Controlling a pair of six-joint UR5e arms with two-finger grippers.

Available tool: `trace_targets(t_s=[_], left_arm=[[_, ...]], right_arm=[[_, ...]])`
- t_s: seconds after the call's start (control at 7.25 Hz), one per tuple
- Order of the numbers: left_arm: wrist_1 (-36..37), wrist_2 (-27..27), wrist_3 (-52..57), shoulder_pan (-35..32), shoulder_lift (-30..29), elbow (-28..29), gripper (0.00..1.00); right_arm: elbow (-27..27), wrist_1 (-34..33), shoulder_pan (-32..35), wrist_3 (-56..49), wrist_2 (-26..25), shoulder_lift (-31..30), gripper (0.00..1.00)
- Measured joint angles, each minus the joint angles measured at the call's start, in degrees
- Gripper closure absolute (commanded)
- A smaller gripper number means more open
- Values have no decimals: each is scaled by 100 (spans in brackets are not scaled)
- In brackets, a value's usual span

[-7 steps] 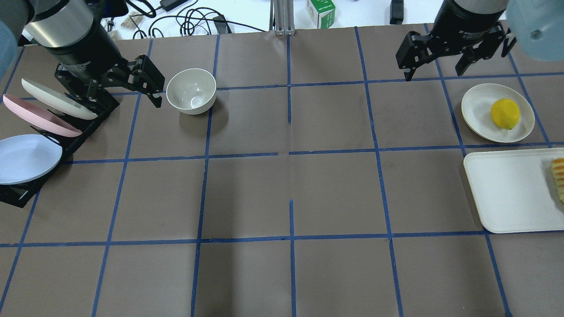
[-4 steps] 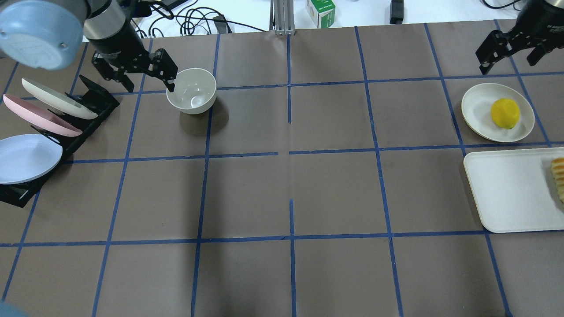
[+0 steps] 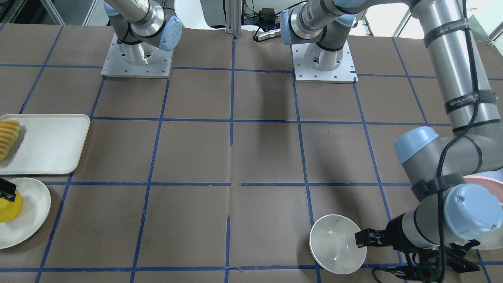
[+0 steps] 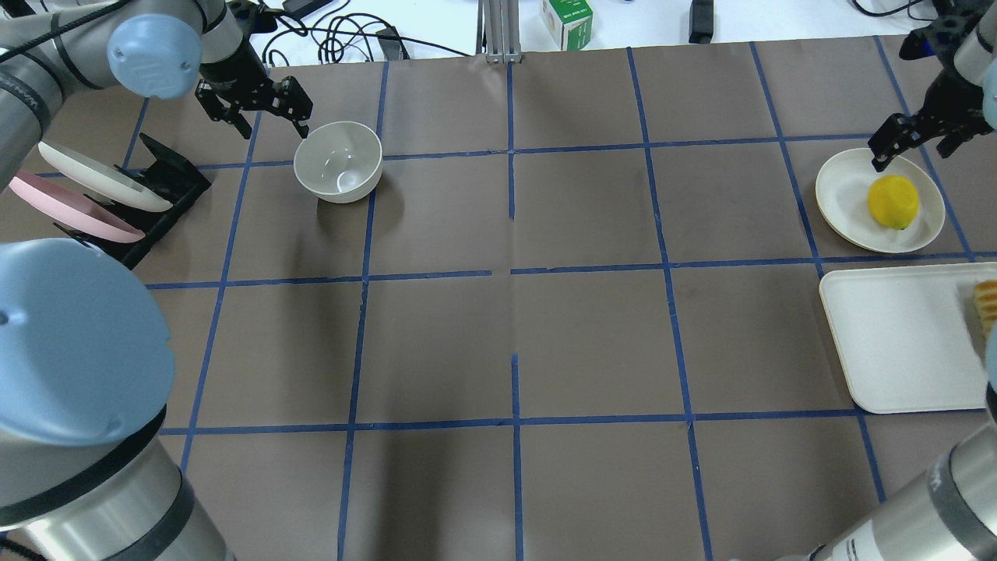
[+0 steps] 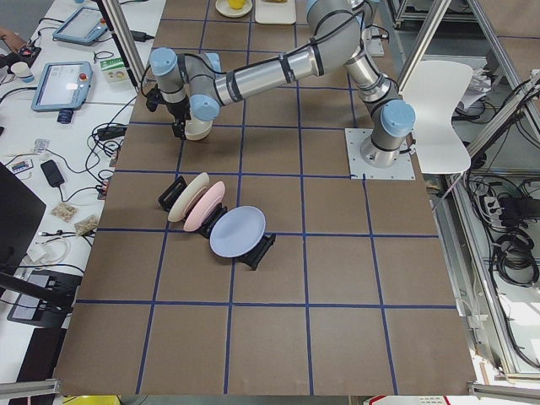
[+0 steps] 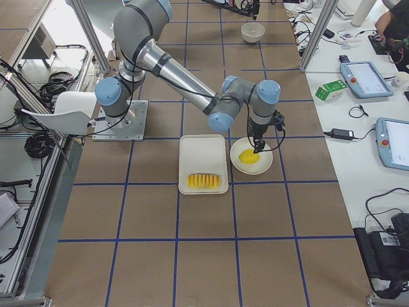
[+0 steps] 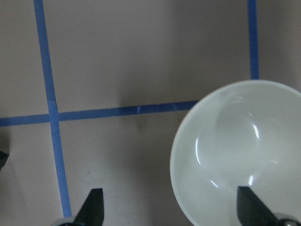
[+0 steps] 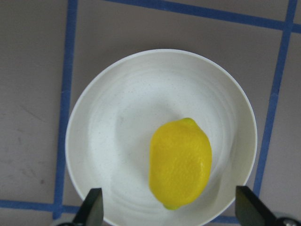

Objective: Place bowl and put lemon in it

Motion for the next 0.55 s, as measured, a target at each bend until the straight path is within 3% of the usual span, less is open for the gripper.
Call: trace_targets(t_s=[0.14,0.28,0.41,0.55], left_arm=[[195,-36,-20,10,-159,-124,6],[300,-147,-44,12,-226,-247,43],[334,-288,-62,13,-248,-336,76],[326,-358,-71,12,-245,-381,100]], right_arm=[[1,-126,-49,-45,50,197,0],[6,-165,-91,-54,71,347,11],[9,-160,-131,-47,75,447,40],[8,-150,-155,-45,76,496,61]])
